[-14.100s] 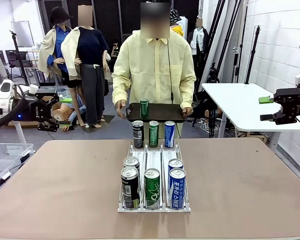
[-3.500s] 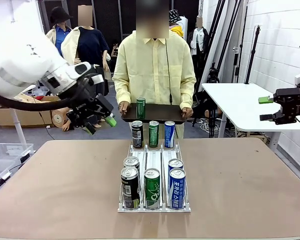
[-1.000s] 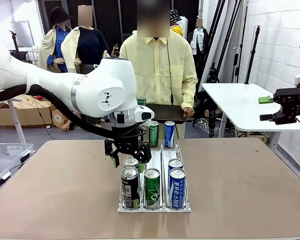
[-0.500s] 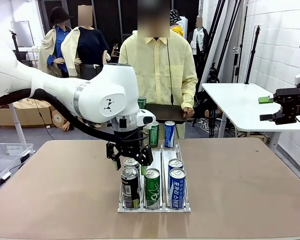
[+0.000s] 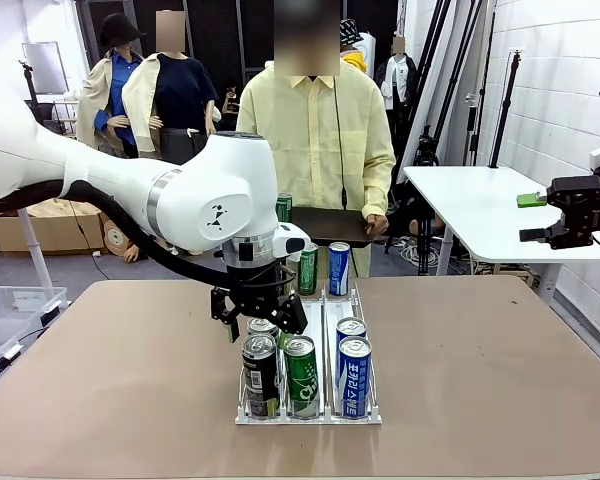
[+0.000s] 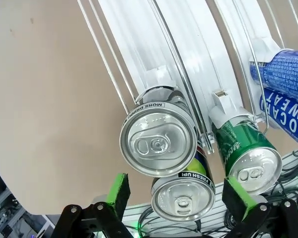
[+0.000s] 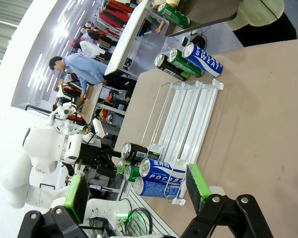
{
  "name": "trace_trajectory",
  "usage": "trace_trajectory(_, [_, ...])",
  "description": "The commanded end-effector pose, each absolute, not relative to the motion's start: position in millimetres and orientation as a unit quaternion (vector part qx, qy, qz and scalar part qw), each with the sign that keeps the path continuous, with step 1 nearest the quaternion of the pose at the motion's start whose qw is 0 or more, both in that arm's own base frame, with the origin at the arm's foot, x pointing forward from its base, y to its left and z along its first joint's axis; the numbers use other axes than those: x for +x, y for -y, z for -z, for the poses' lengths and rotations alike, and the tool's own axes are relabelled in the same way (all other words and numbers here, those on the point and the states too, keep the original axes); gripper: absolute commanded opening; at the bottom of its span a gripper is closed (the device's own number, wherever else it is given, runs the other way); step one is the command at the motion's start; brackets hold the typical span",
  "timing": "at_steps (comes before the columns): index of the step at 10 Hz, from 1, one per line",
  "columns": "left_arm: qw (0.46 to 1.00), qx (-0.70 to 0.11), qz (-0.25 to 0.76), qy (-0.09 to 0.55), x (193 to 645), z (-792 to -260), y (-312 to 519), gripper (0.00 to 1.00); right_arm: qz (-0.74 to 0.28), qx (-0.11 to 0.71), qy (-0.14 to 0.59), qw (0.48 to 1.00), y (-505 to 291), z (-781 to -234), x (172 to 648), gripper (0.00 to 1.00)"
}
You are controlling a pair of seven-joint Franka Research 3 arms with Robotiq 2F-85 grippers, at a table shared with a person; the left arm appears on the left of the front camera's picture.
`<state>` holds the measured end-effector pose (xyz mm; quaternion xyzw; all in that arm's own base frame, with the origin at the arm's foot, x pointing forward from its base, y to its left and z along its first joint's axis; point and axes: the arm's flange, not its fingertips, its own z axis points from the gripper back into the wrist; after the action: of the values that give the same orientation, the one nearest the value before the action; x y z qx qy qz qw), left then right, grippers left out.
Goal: Retrieve and hand over the desired beverage to the person.
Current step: Pick up another can of the same type that the person held from the Automatic Can Dispenser.
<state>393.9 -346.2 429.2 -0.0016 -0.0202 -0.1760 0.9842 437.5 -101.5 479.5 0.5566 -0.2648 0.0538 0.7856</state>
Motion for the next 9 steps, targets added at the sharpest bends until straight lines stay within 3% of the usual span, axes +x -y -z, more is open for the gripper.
trace_trajectory(1, [0.986,0.001,0.158,0.044,392.7,-426.5,346.0,1.0,-0.054,0.561,0.263,0.783,101.7,-481.1,438.0,1.0])
trace_trajectory(9, [0.987,0.002,0.16,0.028,392.9,-424.7,343.3,1.0,-0.054,0.561,0.263,0.783,101.7,-481.1,438.0,1.0])
